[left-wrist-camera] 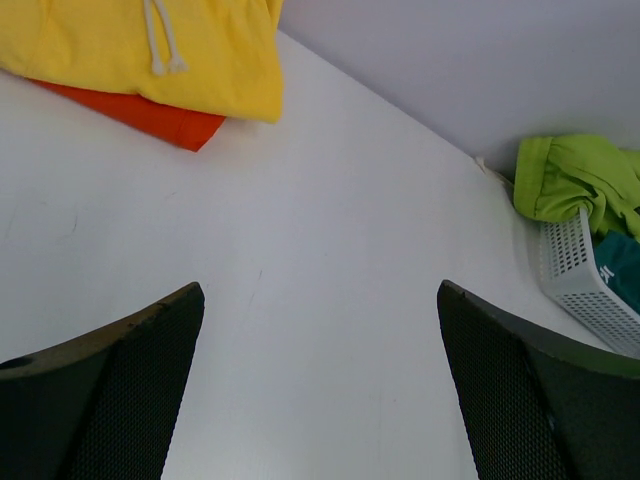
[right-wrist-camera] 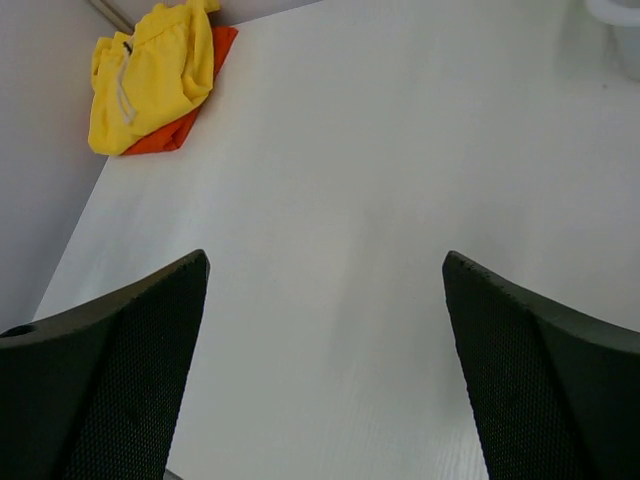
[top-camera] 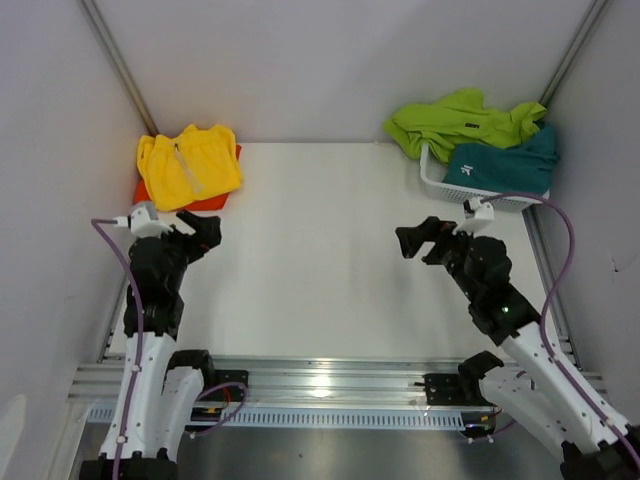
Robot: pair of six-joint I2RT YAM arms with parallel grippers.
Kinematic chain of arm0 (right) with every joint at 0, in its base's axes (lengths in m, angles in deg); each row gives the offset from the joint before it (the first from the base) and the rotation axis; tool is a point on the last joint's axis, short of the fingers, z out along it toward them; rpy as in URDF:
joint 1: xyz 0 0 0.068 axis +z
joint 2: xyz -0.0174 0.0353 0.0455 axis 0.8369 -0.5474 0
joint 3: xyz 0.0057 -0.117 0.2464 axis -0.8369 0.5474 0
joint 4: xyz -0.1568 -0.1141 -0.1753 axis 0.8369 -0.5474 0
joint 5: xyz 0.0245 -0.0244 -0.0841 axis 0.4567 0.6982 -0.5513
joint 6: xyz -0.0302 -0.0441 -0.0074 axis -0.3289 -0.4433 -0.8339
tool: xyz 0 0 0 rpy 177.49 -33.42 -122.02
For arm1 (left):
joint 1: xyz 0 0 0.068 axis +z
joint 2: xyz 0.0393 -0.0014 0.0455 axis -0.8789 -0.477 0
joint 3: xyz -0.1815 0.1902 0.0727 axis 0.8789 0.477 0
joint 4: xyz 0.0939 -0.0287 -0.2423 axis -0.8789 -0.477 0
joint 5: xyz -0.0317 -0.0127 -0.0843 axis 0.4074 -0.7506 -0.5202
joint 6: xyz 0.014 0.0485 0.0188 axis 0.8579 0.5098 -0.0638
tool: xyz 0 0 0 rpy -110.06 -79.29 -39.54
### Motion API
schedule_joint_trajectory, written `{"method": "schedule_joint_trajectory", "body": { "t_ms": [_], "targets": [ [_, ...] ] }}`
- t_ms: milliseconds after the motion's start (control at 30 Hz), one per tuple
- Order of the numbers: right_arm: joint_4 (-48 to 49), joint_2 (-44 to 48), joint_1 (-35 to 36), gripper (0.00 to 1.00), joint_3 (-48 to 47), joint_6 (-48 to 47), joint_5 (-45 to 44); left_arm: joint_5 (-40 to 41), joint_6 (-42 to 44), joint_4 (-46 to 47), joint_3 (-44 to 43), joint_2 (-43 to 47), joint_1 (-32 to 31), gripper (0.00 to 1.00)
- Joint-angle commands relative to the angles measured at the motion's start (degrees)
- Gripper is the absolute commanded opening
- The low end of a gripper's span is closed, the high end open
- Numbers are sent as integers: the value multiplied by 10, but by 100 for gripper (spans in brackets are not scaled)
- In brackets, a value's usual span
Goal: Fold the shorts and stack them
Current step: Neatly place the folded shorts to the corner
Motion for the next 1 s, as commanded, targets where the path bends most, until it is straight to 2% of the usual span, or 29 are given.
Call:
{"method": "schedule_joint_trajectory", "body": {
  "t_ms": [0,33,167,367,667,967],
  "targets": [
    [-70,91,0,99,36,-20,-59,-17,0,-13,48,79,-3,99],
    [-81,129,0,99,60,-21,-65,-13,0,-13,69,97,-3,99],
    [-76,183,0,100,120,-21,-100,-3,9,-23,123,173,-2,99],
    [-47,210,0,99,178,-23,-129,-3,-10,-2,194,251,-8,99],
    [-44,230,0,99,217,-16,-156,13,10,-3,235,250,-13,99],
    [-47,248,0,99,227,-17,-144,10,19,0,260,265,-13,99]
  ]
}}
